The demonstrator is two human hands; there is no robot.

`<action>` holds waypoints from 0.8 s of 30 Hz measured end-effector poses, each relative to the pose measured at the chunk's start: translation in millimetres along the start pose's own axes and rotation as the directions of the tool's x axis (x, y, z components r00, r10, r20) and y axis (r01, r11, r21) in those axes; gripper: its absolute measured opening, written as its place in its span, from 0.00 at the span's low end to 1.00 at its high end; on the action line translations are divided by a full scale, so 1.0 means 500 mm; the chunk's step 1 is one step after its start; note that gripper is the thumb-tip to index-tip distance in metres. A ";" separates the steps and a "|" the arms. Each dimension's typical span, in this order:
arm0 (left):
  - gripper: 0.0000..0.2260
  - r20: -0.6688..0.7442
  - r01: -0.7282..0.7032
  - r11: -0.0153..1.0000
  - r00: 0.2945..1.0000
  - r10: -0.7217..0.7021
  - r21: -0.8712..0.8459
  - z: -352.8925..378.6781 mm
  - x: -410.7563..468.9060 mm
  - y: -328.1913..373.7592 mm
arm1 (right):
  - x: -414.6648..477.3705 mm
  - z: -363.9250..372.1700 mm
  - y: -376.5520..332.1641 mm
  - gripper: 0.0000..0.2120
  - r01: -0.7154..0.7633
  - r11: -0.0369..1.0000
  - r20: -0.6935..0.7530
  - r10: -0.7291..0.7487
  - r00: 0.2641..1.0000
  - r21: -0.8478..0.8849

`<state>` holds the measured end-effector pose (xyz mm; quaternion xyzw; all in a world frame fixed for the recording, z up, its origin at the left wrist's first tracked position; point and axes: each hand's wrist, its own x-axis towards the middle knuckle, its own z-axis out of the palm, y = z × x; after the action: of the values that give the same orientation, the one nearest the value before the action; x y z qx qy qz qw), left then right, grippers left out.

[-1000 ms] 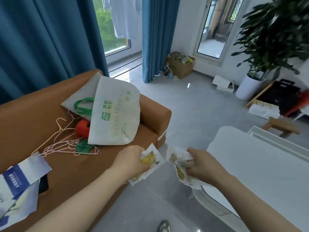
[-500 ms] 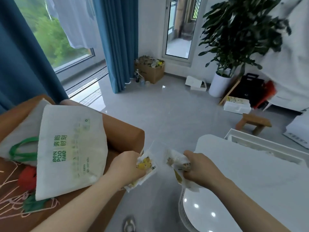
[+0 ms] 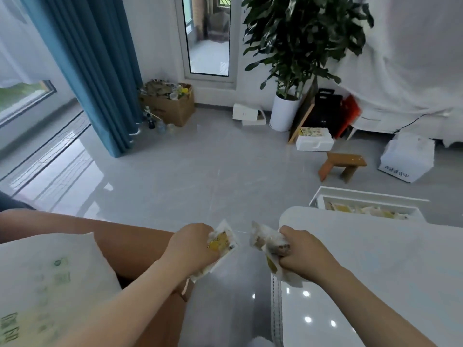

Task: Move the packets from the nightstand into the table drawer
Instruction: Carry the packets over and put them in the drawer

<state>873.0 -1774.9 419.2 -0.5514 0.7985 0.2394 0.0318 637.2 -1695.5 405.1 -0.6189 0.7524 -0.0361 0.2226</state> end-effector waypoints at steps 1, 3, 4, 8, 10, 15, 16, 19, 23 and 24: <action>0.17 0.018 -0.009 1.000 1.000 0.008 0.005 -0.002 0.033 0.003 | 0.020 -0.006 0.010 0.10 -0.023 1.000 -0.003 0.023 1.000 0.013; 0.14 0.061 -0.020 1.000 0.998 0.019 0.015 -0.009 0.099 0.014 | 0.062 -0.016 0.031 0.10 -0.064 0.998 -0.004 0.065 0.998 0.025; 0.13 0.077 -0.028 0.999 0.997 0.027 0.020 -0.015 0.131 0.022 | 0.085 -0.020 0.042 0.10 -0.081 0.996 -0.004 0.081 0.997 0.030; 0.11 0.081 -0.079 0.996 0.994 0.076 0.040 -0.037 0.269 0.063 | 0.191 -0.044 0.091 0.10 -0.135 0.989 -0.010 0.136 0.991 0.059; 0.09 0.089 -0.088 0.995 0.992 0.084 0.039 -0.047 0.339 0.092 | 0.244 -0.062 0.121 0.10 -0.155 0.984 -0.022 0.157 0.987 0.085; 0.10 0.131 -0.111 0.987 0.987 0.095 0.115 -0.079 0.495 0.175 | 0.353 -0.113 0.200 0.11 -0.223 0.963 -0.032 0.230 0.973 0.154; 0.10 0.128 -0.112 0.988 0.987 0.097 0.111 -0.084 0.526 0.190 | 0.375 -0.124 0.216 0.11 -0.234 0.959 -0.033 0.242 0.970 0.159; 0.08 0.147 -0.131 0.985 0.983 0.114 0.110 -0.096 0.612 0.229 | 0.430 -0.157 0.257 0.11 -0.268 0.950 -0.036 0.277 0.960 0.157; 0.11 0.163 -0.228 0.962 0.965 0.203 0.150 -0.108 0.743 0.274 | 0.508 -0.183 0.307 0.11 -0.327 0.927 -0.036 0.338 0.940 0.183; 0.12 0.169 -0.253 0.955 0.959 0.227 0.156 -0.112 0.779 0.286 | 0.531 -0.189 0.319 0.11 -0.346 0.919 -0.038 0.359 0.933 0.191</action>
<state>604.9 -2095.9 395.9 -0.4258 0.8730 0.2107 0.1107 419.5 -1931.1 360.3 -0.4489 0.8526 -0.0859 0.2534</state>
